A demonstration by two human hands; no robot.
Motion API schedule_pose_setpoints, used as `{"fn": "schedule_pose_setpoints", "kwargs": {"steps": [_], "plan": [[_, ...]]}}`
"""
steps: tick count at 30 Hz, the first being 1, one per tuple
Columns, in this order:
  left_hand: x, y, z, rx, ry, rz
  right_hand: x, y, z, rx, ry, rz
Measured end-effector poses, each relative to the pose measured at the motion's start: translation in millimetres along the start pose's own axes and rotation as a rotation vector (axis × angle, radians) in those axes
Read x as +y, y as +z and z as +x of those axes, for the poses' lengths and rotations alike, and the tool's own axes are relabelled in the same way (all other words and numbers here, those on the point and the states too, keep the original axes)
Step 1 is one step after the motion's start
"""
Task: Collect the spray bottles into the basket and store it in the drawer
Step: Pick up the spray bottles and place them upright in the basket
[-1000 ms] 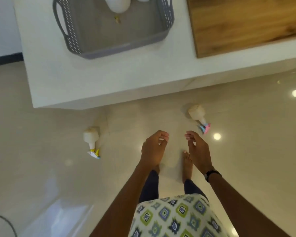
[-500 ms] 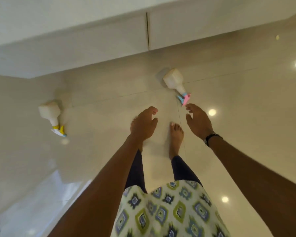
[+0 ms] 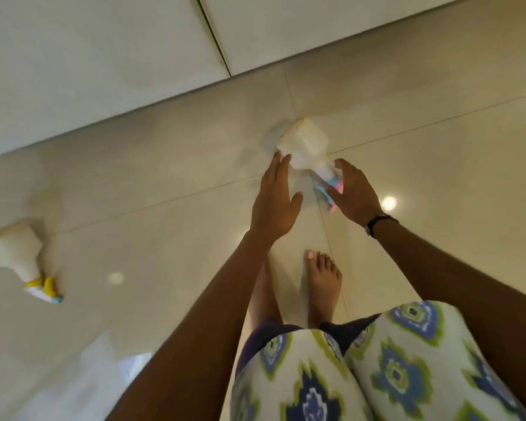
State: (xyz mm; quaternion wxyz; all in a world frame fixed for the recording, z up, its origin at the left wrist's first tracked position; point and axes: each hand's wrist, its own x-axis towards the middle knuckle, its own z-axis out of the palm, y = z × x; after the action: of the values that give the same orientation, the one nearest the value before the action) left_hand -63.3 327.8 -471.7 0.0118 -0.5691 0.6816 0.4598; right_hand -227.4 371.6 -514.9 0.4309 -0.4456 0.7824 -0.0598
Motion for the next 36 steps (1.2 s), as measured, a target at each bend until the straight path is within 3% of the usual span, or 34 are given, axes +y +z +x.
{"fn": "schedule_pose_setpoints", "kwargs": {"steps": [6,12,16,20,26,29,33,34,36], "plan": [[-28.7,-0.1,16.2,-0.032,0.058,0.091,7.2,13.8,24.2,-0.032,-0.065,-0.108],[-11.7,-29.1,-23.4,-0.017,0.138,0.235,-28.9,-14.0,-20.1,-0.087,-0.127,-0.316],[20.1,-58.6,-68.2,-0.04,0.167,0.316,-79.9,-51.1,-79.4,-0.109,-0.145,-0.316],[55.1,-97.7,-110.6,0.017,0.127,0.392,-142.2,-94.4,-136.0,-0.131,-0.183,-0.319],[107.9,-185.4,-166.0,0.154,0.224,0.372,-252.2,-160.5,-210.4,-0.066,-0.338,-0.36],[124.5,-229.7,-186.3,0.272,0.214,0.322,-299.7,-191.8,-233.2,-0.066,-0.386,-0.2],[134.1,-284.2,-208.9,0.413,0.072,0.103,-349.4,-230.0,-245.9,-0.135,-0.39,0.496],[133.9,-297.3,-211.9,0.432,0.044,0.093,-358.6,-235.2,-245.9,-0.14,-0.409,0.557],[133.0,-325.3,-214.3,0.478,0.012,0.054,-376.3,-237.6,-242.8,-0.137,-0.491,0.44]]}}
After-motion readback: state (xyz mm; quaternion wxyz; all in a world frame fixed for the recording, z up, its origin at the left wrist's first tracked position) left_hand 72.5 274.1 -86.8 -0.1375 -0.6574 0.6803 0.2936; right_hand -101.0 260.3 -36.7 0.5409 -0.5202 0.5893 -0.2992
